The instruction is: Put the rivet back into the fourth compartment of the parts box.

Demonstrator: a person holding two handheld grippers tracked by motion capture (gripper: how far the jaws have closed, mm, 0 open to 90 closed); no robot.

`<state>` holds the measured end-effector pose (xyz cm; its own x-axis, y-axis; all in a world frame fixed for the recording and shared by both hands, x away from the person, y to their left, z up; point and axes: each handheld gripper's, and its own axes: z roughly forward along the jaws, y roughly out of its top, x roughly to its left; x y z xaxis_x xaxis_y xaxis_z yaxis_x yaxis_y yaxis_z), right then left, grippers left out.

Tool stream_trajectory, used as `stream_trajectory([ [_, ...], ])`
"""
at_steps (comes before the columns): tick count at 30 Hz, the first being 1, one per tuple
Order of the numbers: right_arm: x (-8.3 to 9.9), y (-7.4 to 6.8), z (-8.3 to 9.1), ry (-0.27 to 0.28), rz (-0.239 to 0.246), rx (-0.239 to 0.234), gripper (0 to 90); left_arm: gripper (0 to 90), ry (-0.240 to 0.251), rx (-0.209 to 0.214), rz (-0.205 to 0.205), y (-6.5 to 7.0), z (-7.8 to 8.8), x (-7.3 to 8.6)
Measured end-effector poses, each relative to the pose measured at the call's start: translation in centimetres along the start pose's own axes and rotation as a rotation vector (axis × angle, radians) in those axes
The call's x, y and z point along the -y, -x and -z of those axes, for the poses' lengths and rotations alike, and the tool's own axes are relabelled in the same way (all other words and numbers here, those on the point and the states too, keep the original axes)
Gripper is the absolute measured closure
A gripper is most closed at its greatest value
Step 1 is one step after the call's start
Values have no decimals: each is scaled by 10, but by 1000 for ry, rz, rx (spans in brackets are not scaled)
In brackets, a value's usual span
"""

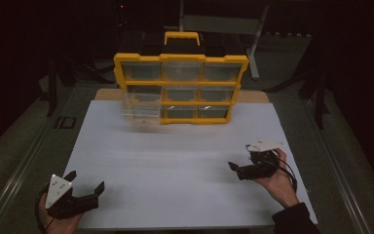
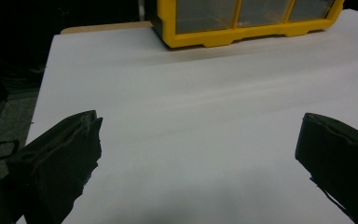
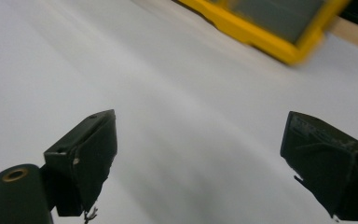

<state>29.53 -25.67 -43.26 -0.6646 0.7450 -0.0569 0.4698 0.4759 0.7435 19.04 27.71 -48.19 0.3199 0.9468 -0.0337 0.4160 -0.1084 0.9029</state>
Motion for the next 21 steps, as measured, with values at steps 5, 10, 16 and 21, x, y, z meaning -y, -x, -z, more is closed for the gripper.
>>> stream_trajectory([
  [5,49,9,24,86,-108,32,107,8,6,-11,6,-2,2,0],
  [10,79,11,36,163,-155,84,106,8,12,-14,8,-2,2,0],
  [16,95,10,39,229,-194,86,105,8,9,-16,-3,-2,2,-1],
  [21,96,9,37,235,-191,80,104,8,5,-18,-11,-1,2,-1],
])
